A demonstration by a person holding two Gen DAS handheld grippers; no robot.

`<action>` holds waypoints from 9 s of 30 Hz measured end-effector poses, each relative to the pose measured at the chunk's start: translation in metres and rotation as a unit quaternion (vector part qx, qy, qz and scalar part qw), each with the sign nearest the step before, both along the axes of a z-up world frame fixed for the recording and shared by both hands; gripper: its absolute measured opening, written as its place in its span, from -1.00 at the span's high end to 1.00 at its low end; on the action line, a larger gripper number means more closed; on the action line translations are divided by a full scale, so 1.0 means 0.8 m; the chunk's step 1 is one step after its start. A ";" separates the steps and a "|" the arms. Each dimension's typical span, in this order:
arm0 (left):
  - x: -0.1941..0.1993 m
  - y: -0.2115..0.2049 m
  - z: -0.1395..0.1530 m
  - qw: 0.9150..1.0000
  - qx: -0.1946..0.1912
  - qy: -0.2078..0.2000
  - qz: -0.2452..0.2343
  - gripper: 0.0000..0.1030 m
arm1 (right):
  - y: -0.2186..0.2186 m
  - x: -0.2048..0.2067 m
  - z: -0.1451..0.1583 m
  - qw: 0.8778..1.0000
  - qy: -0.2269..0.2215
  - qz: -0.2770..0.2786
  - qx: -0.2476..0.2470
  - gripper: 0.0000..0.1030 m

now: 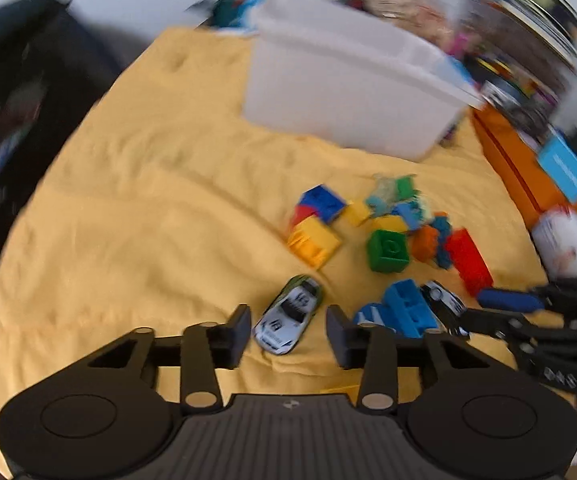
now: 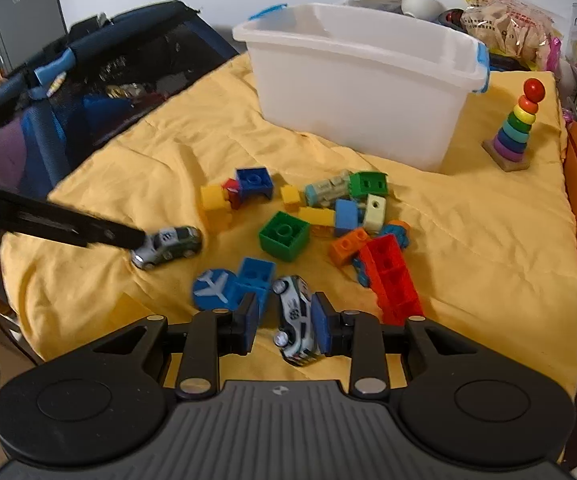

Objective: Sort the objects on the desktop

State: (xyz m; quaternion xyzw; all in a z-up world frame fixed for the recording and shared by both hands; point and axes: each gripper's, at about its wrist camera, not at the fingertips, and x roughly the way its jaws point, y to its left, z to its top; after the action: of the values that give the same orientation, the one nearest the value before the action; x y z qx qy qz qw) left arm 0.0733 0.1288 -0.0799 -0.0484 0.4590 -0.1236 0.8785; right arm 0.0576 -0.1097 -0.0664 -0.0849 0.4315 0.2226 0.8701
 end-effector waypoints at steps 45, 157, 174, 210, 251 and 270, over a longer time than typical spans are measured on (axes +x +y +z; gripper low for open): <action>0.135 -0.060 0.170 0.979 0.012 -0.191 -0.072 0.36 | -0.042 0.159 0.143 0.978 -0.117 -0.095 0.147 0.45; 0.269 -0.089 0.150 0.982 0.054 -0.172 -0.058 0.48 | -0.006 0.231 0.135 0.981 -0.113 -0.143 0.074 0.47; 0.251 -0.054 0.137 0.979 0.022 -0.184 -0.079 0.02 | 0.012 0.218 0.118 0.973 -0.117 -0.191 0.051 0.36; -0.010 -0.081 0.019 0.997 0.056 -0.038 -0.036 -0.28 | -0.019 -0.001 0.012 0.996 -0.087 0.008 -0.011 -0.09; 0.002 -0.077 0.004 0.996 0.062 -0.012 -0.059 -0.28 | -0.004 0.028 -0.056 0.981 -0.086 0.000 -0.172 0.45; 0.002 -0.091 0.000 0.995 0.063 -0.011 -0.075 -0.28 | -0.068 0.044 -0.034 0.991 0.095 -0.064 0.072 0.09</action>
State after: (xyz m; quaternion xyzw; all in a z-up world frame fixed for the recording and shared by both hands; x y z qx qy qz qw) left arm 0.0746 0.0563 -0.0796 0.0425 0.4584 -0.1602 0.8732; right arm 0.0925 -0.1643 -0.0932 0.0272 0.4994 0.2042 0.8415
